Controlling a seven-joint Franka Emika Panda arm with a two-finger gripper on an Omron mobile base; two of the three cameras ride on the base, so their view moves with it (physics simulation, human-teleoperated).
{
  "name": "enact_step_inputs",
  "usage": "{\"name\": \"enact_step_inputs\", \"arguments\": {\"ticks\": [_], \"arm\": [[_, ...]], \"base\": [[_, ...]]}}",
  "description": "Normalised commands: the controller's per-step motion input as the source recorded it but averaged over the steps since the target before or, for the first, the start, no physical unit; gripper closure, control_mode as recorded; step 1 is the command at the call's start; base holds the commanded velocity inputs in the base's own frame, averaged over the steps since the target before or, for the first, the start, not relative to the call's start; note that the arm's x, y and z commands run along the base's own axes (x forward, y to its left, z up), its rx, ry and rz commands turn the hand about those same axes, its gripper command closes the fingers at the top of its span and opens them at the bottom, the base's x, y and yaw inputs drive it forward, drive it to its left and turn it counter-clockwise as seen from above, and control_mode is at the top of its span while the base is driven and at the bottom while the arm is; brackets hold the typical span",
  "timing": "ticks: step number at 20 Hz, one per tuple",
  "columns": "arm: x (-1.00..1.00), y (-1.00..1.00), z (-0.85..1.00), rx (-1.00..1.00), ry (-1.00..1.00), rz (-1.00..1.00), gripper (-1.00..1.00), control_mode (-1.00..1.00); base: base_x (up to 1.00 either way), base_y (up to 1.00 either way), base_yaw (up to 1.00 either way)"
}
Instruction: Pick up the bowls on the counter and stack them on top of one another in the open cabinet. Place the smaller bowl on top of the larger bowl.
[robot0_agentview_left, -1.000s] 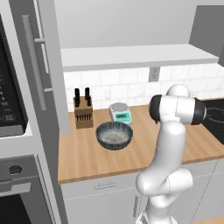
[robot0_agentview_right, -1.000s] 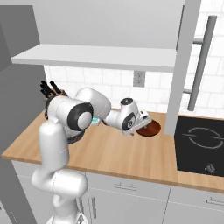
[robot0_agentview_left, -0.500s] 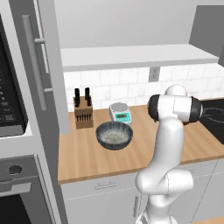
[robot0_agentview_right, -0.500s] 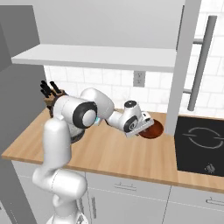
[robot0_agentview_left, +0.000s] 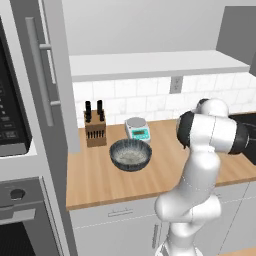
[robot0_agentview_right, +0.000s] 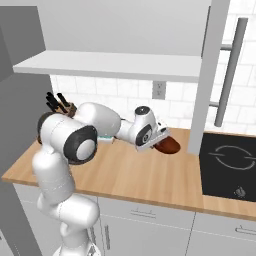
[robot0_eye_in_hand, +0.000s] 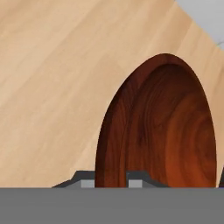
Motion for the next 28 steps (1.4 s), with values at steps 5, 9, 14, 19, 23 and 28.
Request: {"name": "enact_step_inputs", "arguments": {"ticks": [5, 9, 14, 19, 23, 28], "arm": [[-0.71, 1.00, 1.00, 0.00, 0.00, 0.04, 1.00, -1.00], [-0.71, 1.00, 0.98, 0.00, 0.01, 0.04, 1.00, -1.00], [-0.68, 1.00, 0.72, 0.00, 0.11, 0.05, 1.00, -1.00], [-0.68, 1.00, 0.48, 0.00, 0.07, 0.05, 1.00, -1.00], [-0.54, 1.00, 0.23, -0.04, 0.00, 0.03, 1.00, -1.00], [-0.07, 1.00, -0.03, -0.11, 0.00, 0.00, 1.00, -1.00]], "base": [[0.00, 0.00, 0.00], [0.00, 0.00, 0.00], [0.00, 0.00, 0.00], [0.00, 0.00, 0.00], [0.00, 0.00, 0.00], [0.00, 0.00, 0.00]]}}
